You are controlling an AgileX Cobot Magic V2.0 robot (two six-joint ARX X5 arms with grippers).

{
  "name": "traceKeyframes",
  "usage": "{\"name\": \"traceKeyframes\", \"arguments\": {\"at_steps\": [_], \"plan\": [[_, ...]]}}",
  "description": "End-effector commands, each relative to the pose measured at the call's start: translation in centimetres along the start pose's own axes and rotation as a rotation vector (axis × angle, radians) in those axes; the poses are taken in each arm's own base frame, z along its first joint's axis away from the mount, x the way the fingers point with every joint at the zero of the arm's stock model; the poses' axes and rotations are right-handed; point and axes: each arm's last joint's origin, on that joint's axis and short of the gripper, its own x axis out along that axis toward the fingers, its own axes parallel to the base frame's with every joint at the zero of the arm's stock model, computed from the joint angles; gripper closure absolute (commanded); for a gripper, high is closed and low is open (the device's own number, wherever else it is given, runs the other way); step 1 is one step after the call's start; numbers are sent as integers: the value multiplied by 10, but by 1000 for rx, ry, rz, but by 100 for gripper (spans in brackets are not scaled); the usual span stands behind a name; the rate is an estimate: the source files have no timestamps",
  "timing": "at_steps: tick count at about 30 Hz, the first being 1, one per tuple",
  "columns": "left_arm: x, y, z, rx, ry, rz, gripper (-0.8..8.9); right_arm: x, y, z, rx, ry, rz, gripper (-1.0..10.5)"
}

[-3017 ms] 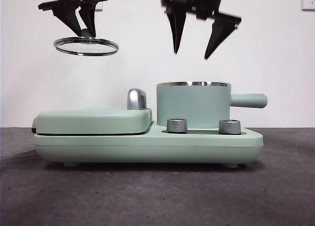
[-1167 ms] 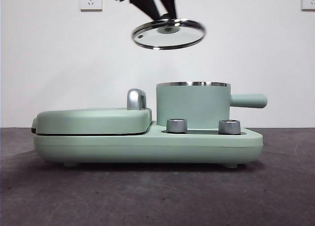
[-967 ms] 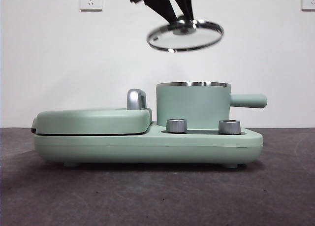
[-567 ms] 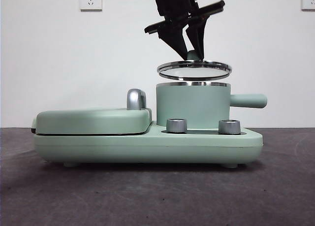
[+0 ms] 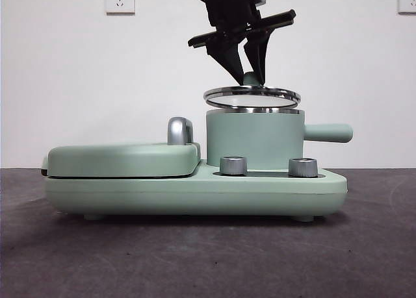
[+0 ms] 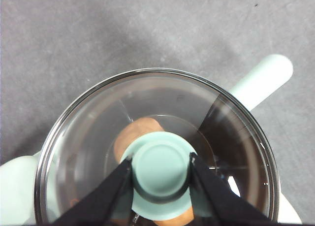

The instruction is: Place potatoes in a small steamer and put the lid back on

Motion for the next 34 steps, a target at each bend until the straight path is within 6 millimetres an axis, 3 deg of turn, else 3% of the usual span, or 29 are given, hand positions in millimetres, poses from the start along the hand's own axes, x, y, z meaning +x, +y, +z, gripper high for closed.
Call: {"name": "traceKeyframes", "arguments": {"at_steps": [1, 16, 25, 34], "plan": [[8, -5, 3, -4, -25, -9, 800, -1, 1, 2, 7, -12, 11, 552], [11, -6, 3, -16, -28, -10, 800, -1, 1, 2, 11, -12, 10, 552], [33, -20, -7, -1, 37, -27, 800, -1, 1, 2, 10, -12, 10, 552], [31, -19, -11, 18, 81, 5, 800, -1, 1, 2, 10, -13, 10, 552]]}}
